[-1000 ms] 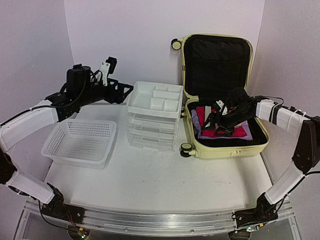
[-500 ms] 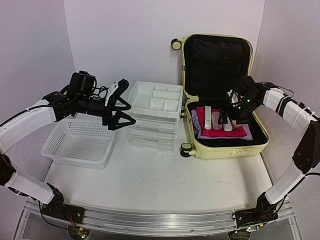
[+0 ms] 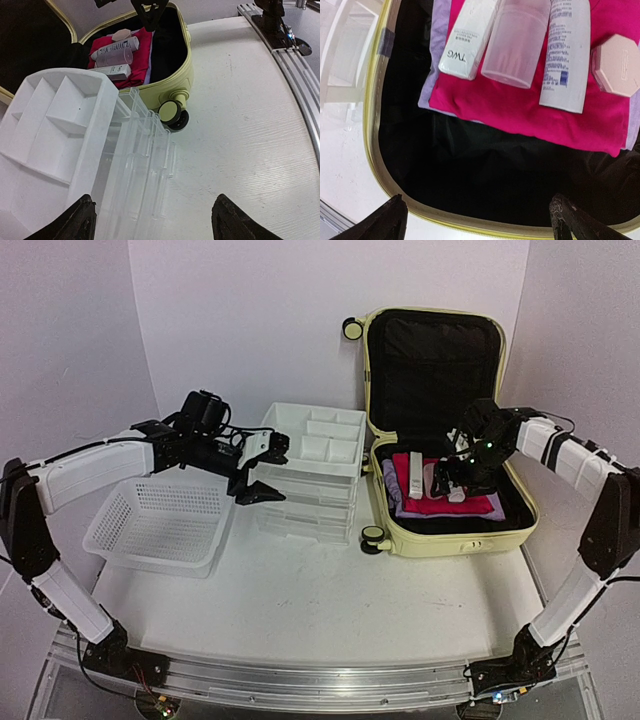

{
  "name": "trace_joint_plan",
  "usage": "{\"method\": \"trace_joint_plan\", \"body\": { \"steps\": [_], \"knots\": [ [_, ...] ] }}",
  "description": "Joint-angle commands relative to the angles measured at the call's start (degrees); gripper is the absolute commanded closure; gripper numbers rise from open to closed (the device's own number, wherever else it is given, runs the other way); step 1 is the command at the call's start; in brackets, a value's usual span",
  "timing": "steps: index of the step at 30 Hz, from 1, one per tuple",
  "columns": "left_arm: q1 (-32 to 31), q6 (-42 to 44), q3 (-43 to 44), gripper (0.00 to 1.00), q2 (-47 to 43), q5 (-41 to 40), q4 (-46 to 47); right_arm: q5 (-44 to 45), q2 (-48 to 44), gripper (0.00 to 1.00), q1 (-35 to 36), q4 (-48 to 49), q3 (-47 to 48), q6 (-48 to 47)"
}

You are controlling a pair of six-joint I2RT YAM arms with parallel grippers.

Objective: Open, take out, and arrange the luggage

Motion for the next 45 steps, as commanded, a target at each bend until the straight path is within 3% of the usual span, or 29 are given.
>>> {"method": "trace_joint_plan", "body": {
  "steps": [1, 12, 23, 33, 39, 45],
  "knots": [
    [-1.0, 9.0, 7.4, 0.23, 4.0, -0.4, -2.2, -0.2, -5.7, 0.02, 0.1, 0.7, -1.7, -1.1],
    [-4.9, 12.6, 11.2, 0.33, 10.9, -8.8, -2.5, 0.1, -9.8, 0.02, 0.2, 1.6, -3.8, -1.5],
    [-6.5, 11.0, 14.4, 0.3, 16.3, -18.1, -1.8, 0.3, -11.9, 0.02, 0.1, 1.9, -5.8, -1.7],
    [-7.8, 9.8, 10.4, 0.32, 11.3, -15.7, -6.0, 0.2, -11.5, 0.02, 0.2, 2.4, -5.9, -1.8],
    [-8.8, 8.2, 10.1, 0.41, 8.6, -16.1, -11.4, -0.2, -10.6, 0.02, 0.2, 2.9, -5.5, -1.4],
    [-9.4, 5.2, 7.7, 0.42, 5.1, -15.7, -13.2, 2.0, -9.1, 0.02, 0.1, 2.9, -5.1, 0.8]
  ]
}}
